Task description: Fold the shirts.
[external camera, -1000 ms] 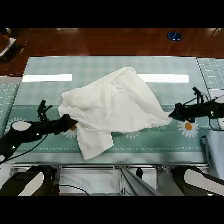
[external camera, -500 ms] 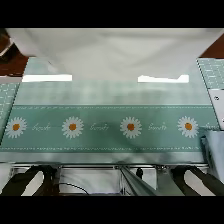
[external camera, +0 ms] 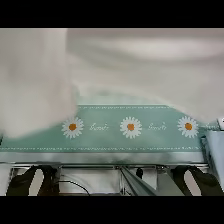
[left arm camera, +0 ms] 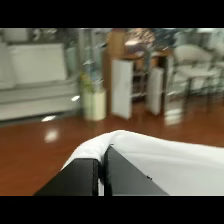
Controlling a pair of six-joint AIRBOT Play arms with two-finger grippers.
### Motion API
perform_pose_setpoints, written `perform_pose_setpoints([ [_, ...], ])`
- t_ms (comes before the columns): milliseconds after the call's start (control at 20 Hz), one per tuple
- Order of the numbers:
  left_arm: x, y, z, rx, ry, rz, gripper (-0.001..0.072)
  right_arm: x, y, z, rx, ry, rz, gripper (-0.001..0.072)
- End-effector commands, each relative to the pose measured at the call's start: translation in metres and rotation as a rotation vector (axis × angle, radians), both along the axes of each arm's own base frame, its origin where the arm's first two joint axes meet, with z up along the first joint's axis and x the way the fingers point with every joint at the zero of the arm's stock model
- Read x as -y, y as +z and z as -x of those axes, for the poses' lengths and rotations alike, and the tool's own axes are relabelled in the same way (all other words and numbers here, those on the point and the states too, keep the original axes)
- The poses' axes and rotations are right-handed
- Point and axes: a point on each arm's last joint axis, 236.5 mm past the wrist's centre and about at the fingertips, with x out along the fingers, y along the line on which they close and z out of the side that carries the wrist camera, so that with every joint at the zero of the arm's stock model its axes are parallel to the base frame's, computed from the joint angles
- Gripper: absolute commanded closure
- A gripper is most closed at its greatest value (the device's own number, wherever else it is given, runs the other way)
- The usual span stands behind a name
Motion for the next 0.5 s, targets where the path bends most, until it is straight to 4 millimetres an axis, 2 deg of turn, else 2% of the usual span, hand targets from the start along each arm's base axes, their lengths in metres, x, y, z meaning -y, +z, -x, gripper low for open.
perform_pose_setpoints([
  [0,-0.037,-0.020,0.039,-0.052,0.262,-0.033,0.0686,0.000,-0.027,0.030,-0.097,-0.005,-0.011,0.0690],
  [100,-0.036,-0.023,0.045,-0.052,0.267,-0.032,0.0686,0.002,-0.040,0.022,-0.144,-0.006,-0.020,0.0689],
  [300,-0.033,-0.067,0.013,-0.193,0.192,0.042,0.0686,-0.001,-0.085,-0.009,-0.279,0.023,-0.075,0.0689],
  [350,-0.034,-0.084,0.003,-0.246,0.176,0.059,0.0686,-0.003,-0.100,-0.019,-0.325,0.039,-0.088,0.0690],
  [450,-0.045,-0.136,-0.025,-0.397,0.172,0.105,0.0686,-0.007,-0.136,-0.044,-0.442,0.073,-0.107,0.0689],
])
